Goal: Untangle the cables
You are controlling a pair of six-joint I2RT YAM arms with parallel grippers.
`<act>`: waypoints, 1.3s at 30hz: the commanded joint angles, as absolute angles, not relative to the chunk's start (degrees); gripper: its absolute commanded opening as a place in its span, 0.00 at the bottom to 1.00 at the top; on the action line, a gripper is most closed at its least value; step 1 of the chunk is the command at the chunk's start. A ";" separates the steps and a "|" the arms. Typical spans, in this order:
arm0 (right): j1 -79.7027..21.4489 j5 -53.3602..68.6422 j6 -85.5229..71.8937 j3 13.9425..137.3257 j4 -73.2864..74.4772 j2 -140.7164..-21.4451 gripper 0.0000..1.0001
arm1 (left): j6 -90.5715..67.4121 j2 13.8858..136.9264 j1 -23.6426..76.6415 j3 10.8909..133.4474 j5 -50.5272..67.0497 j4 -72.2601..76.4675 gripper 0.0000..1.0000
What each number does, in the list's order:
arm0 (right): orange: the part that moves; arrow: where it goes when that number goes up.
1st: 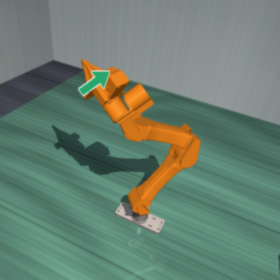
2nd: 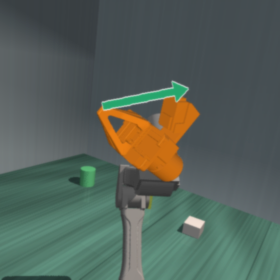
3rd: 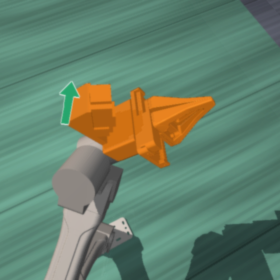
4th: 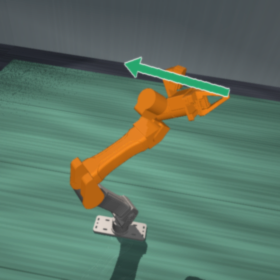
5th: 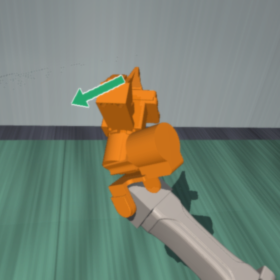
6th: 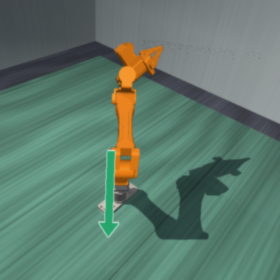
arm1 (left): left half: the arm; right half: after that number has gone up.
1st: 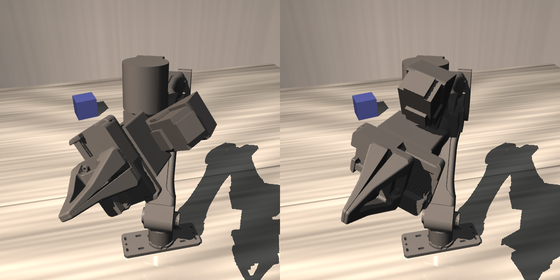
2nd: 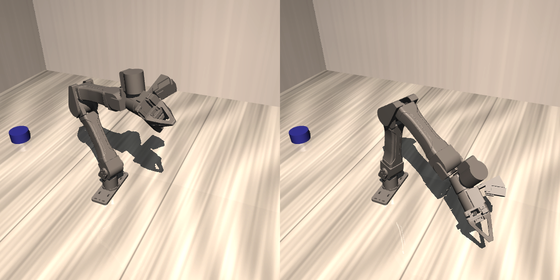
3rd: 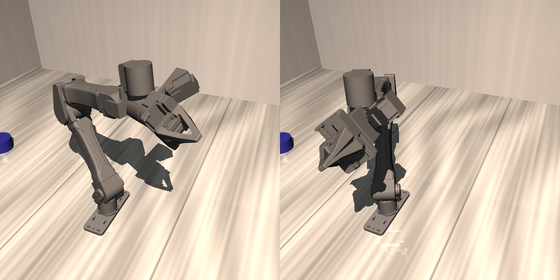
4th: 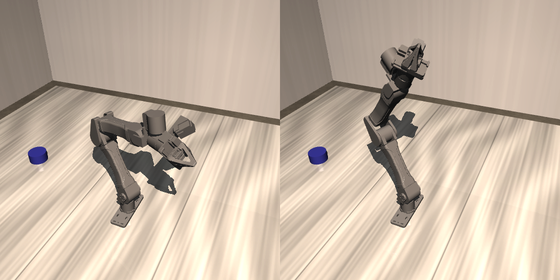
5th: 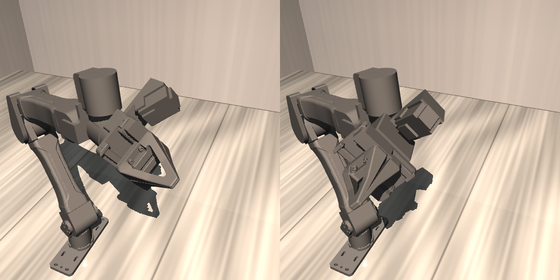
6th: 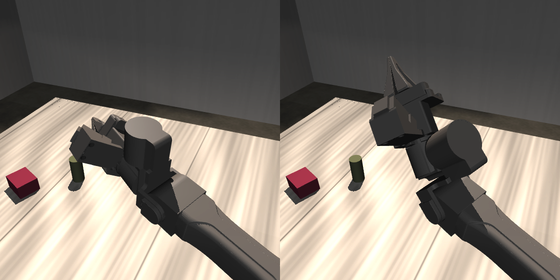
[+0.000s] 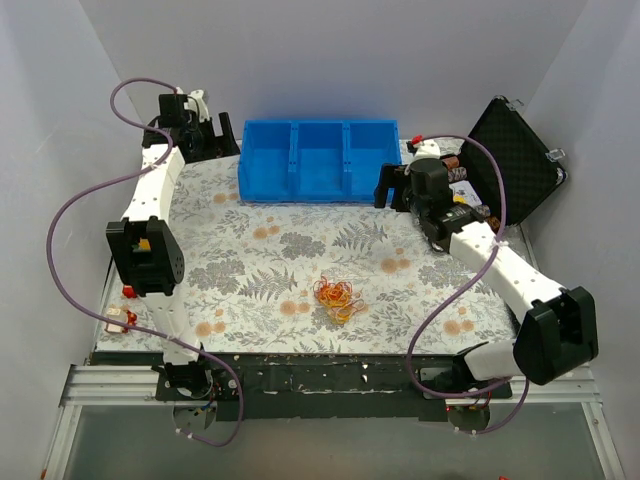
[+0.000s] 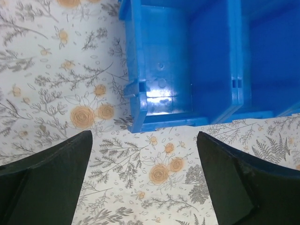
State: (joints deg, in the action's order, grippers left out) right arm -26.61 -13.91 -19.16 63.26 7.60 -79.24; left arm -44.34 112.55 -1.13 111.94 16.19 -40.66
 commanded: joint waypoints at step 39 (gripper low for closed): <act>-27.51 -11.16 -10.72 55.29 1.76 -70.92 0.86 | -41.49 115.33 4.39 89.76 -5.36 -15.13 0.10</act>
